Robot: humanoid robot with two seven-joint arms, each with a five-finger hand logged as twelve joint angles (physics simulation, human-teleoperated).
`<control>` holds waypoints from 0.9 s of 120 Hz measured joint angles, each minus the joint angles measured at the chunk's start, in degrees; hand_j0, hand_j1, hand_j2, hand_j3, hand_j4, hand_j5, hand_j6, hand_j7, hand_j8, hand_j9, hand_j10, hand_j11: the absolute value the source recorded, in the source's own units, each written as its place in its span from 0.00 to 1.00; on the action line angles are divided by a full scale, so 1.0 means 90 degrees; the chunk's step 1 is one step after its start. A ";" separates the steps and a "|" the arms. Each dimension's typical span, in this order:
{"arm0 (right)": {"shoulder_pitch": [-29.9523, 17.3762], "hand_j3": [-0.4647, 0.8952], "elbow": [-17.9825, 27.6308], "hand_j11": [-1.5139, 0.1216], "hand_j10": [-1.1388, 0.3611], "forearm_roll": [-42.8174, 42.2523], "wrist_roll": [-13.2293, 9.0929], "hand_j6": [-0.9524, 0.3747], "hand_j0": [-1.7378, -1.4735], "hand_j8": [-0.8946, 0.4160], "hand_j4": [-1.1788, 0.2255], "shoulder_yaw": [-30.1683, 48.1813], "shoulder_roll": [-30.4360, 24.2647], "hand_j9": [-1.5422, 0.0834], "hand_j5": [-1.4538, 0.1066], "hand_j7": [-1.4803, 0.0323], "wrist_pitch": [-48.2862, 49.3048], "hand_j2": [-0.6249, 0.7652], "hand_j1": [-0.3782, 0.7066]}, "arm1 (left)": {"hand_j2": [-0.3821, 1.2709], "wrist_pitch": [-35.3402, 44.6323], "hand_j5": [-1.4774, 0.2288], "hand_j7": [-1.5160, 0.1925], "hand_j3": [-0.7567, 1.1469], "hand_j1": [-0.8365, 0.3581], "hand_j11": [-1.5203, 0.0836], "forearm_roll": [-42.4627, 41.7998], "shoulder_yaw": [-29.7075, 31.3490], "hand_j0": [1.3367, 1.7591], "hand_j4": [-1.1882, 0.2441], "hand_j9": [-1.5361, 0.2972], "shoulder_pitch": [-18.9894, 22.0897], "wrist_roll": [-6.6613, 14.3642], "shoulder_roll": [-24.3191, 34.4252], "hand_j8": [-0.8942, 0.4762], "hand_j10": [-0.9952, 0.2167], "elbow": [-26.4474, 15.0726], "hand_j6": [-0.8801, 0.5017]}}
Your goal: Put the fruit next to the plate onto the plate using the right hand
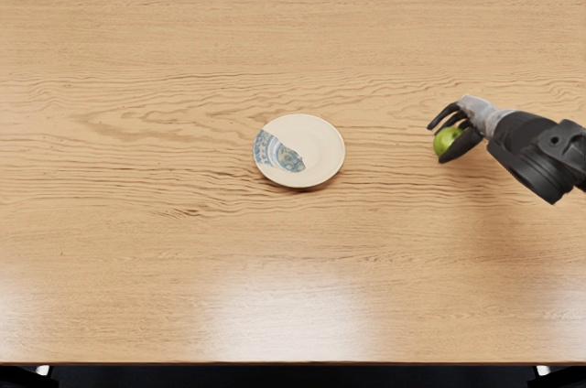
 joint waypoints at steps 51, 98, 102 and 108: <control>0.0375 0.34 0.0045 0.42 0.42 0.0029 -0.0003 0.30 0.30 0.39 0.41 0.0009 0.1152 0.43 0.39 0.44 -0.0115 0.62 0.61 | 0.23 0.0001 0.86 0.88 0.40 0.98 0.94 0.0000 0.0001 0.76 0.82 0.83 0.0000 0.0000 0.0000 0.65 0.81 0.0000 0.63; 0.0598 0.34 -0.0212 0.40 0.42 0.0016 -0.0002 0.30 0.30 0.39 0.40 0.0010 0.2038 0.41 0.37 0.43 -0.0326 0.60 0.58 | 0.23 0.0001 0.86 0.88 0.40 0.98 0.94 0.0000 0.0001 0.76 0.82 0.83 0.0000 0.0000 0.0000 0.65 0.81 0.0000 0.63; 0.0615 0.34 -0.0245 0.40 0.42 0.0016 -0.0002 0.30 0.30 0.39 0.40 0.0010 0.2093 0.41 0.37 0.43 -0.0332 0.59 0.59 | 0.23 0.0000 0.86 0.88 0.40 0.98 0.94 -0.0001 0.0001 0.76 0.82 0.83 0.0000 0.0000 0.0000 0.65 0.81 0.0000 0.63; 0.0643 0.34 -0.0278 0.40 0.42 0.0011 -0.0003 0.30 0.30 0.39 0.40 0.0011 0.2163 0.41 0.37 0.43 -0.0339 0.59 0.58 | 0.23 0.0001 0.86 0.88 0.40 0.98 0.94 0.0000 0.0001 0.76 0.82 0.83 0.0000 0.0000 0.0000 0.65 0.81 0.0000 0.63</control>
